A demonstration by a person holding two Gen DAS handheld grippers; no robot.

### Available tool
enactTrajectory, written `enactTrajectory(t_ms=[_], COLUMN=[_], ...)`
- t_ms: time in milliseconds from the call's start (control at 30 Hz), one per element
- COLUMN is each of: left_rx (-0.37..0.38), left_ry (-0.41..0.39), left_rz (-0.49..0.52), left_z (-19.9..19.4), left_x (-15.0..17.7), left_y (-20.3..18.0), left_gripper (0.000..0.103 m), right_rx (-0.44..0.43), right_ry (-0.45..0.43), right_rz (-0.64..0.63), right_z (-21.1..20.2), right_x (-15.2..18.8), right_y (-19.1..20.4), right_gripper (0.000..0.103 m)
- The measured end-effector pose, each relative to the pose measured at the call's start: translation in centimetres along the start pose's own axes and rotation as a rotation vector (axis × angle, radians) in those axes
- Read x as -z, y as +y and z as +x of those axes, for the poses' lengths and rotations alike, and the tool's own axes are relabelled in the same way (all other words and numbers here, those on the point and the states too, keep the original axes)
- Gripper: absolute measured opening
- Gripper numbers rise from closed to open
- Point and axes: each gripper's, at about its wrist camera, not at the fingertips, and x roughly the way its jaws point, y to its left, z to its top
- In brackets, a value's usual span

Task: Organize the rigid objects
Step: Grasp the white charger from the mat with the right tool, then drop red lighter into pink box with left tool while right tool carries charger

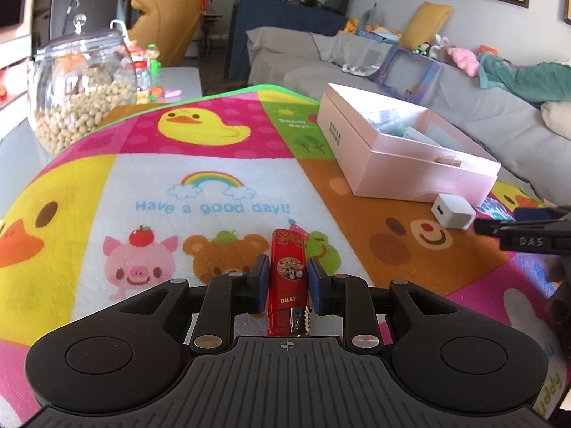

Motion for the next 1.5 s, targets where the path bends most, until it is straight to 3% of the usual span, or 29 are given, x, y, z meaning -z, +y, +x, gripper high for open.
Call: enactTrajectory(t_ms=[167,433,567,833,1167,1500], left_rx=[0.001,-0.004,-0.007,-0.011,-0.037,0.126], left_ry=[-0.005,-0.01,-0.011,-0.01,0.001,0.064], left_rz=[-0.007,-0.006,-0.003,0.0,0.074,0.27], left_z=[0.0,0.0,0.0,0.0,-0.5,-4.4], left_x=[0.1,0.2,0.2,0.2,0.5,1.9], left_y=[0.1,0.0,0.0,-0.1,-1.3,-5.1], left_gripper=[0.027,0.027,0.027,0.027,0.026,0.026], right_rx=[-0.152,-0.151,-0.142,-0.214,-0.196,-0.206], right_ry=[0.032,0.075,0.059,0.044,-0.006,-0.074], right_rz=[0.073,0.106,0.072,0.058,0.017,-0.03], right_z=[-0.4,2.7,3.0,-0.3,-5.0,-7.6], right_x=[-0.2,-1.6,-2.1,-0.6,0.8,1.9], right_y=[-0.1,2.4,2.9,1.4,-0.6,-1.4], right_gripper=[0.085,0.085,0.06,0.06,0.06,0.06])
